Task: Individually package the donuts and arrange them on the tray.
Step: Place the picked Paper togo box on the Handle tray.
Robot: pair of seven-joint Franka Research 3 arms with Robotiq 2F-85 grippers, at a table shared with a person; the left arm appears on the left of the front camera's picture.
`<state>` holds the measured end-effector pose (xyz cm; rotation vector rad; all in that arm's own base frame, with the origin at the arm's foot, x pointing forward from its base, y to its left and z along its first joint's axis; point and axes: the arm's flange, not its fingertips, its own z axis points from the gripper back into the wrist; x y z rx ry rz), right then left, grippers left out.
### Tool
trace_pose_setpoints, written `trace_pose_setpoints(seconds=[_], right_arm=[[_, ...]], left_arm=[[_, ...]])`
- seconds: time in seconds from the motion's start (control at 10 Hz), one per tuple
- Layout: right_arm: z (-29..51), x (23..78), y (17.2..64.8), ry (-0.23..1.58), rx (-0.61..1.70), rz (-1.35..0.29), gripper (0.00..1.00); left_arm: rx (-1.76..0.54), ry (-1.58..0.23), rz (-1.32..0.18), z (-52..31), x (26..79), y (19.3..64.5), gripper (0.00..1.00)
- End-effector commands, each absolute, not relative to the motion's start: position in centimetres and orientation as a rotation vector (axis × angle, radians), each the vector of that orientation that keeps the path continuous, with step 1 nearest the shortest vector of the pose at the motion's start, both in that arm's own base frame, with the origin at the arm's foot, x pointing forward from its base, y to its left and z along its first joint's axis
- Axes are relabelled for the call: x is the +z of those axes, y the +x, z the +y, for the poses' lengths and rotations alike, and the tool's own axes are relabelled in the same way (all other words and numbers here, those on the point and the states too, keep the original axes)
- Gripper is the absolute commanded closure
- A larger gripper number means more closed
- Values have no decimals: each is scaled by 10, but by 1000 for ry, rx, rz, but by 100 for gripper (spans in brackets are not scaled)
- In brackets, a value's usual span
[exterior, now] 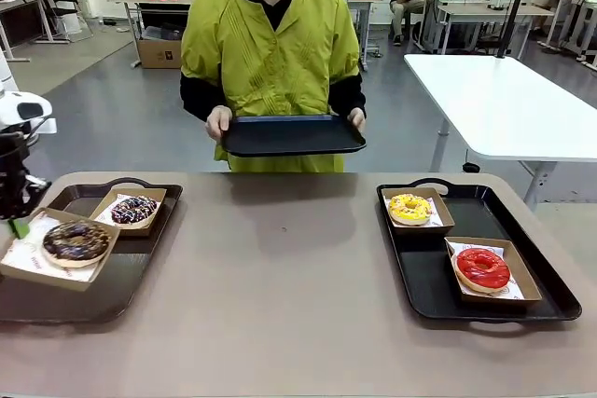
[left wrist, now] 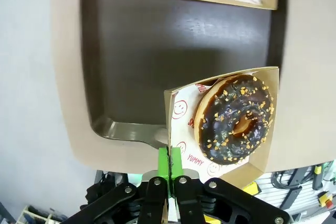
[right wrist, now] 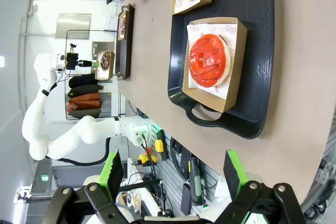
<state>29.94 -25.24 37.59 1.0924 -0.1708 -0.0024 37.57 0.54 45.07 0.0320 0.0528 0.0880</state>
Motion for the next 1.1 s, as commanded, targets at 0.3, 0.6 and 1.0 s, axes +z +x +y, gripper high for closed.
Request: trace_pose_setpoints(seconds=[0.3,0.6,1.0], right_arm=[[-253,377,299,1103,3,-179,0],[-253,377,299,1103,3,-179,0],[-253,377,299,1103,3,-179,0]], left_arm=[[24,45,10,31,429,403,99],[93,49,54,31,431,389,99],[77,47,52,31,429,393,99]])
